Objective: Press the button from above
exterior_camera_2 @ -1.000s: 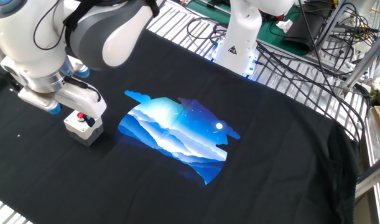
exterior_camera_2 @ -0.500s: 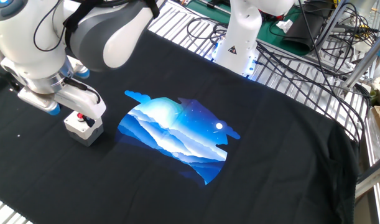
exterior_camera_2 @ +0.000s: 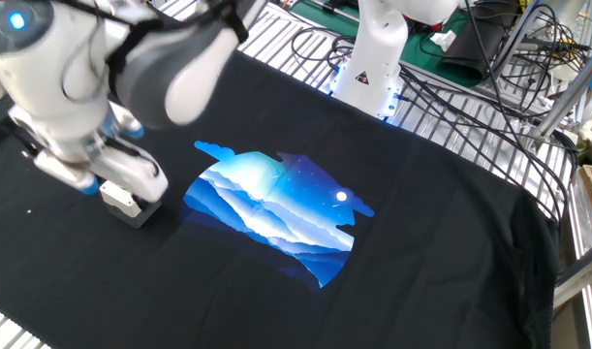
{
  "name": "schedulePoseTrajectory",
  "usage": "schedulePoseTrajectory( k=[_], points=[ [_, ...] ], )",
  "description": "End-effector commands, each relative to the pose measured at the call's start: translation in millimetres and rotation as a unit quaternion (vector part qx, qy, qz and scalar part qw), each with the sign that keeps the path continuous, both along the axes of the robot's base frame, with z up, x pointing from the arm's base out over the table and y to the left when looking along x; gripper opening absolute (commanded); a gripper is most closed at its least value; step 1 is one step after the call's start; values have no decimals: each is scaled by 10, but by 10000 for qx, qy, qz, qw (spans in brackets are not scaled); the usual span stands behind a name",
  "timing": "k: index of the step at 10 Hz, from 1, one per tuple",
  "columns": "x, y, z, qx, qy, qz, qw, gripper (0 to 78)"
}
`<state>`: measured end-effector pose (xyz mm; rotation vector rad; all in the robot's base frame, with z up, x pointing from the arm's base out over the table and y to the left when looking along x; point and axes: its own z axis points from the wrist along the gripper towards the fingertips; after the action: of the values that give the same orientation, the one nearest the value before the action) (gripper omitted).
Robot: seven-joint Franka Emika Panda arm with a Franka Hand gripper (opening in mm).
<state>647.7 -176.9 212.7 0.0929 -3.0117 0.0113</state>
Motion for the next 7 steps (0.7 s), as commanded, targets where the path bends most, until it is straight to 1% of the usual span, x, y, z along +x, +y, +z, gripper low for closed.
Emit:
schedulePoseTrajectory(
  k=[1,2,3,4,7],
  points=[
    [-111,140,-176,-45,-77,-89,9999,774],
    [-115,126,-184,-48,-80,-55,9999,774],
    [-121,28,-211,-44,-85,71,9999,774],
    [-117,25,-209,-129,-79,106,9998,774],
    [-110,26,-214,-127,-82,135,9998,774]
  ],
)
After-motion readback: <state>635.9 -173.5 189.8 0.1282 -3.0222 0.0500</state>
